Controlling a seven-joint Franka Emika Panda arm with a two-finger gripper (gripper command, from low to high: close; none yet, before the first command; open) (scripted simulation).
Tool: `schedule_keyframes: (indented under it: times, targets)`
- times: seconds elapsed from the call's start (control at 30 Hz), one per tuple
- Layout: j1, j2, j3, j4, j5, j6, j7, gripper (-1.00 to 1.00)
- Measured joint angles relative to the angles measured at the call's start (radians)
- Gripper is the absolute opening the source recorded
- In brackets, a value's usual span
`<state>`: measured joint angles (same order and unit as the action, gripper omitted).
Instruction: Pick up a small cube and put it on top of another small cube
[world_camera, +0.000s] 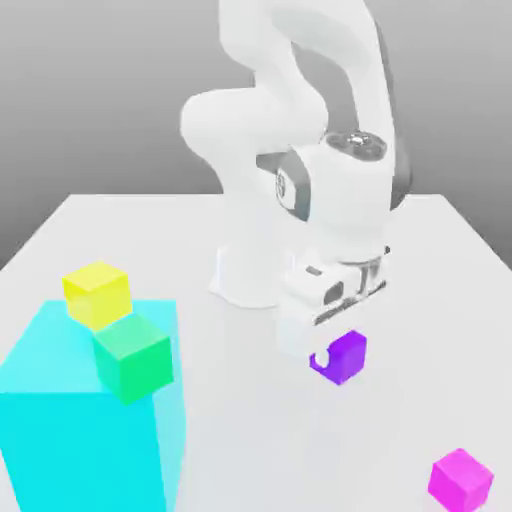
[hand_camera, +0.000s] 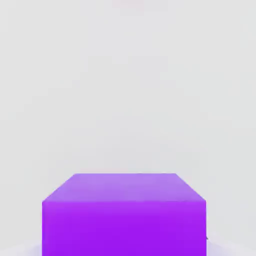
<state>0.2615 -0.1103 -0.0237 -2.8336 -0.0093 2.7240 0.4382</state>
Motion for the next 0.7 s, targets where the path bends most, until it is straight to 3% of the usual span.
schedule_keyframes:
  times: [0.53, 0.67, 0.7]
  targets:
    - [-0.366, -0.245, -0.226, 0.442, -0.082, -0.679, 0.268, -1.00]
    - [-0.387, -0.203, -0.246, 0.377, -0.082, -0.572, 0.275, -1.00]
    - [-0.389, -0.195, -0.248, 0.364, -0.081, -0.551, 0.274, 1.00]
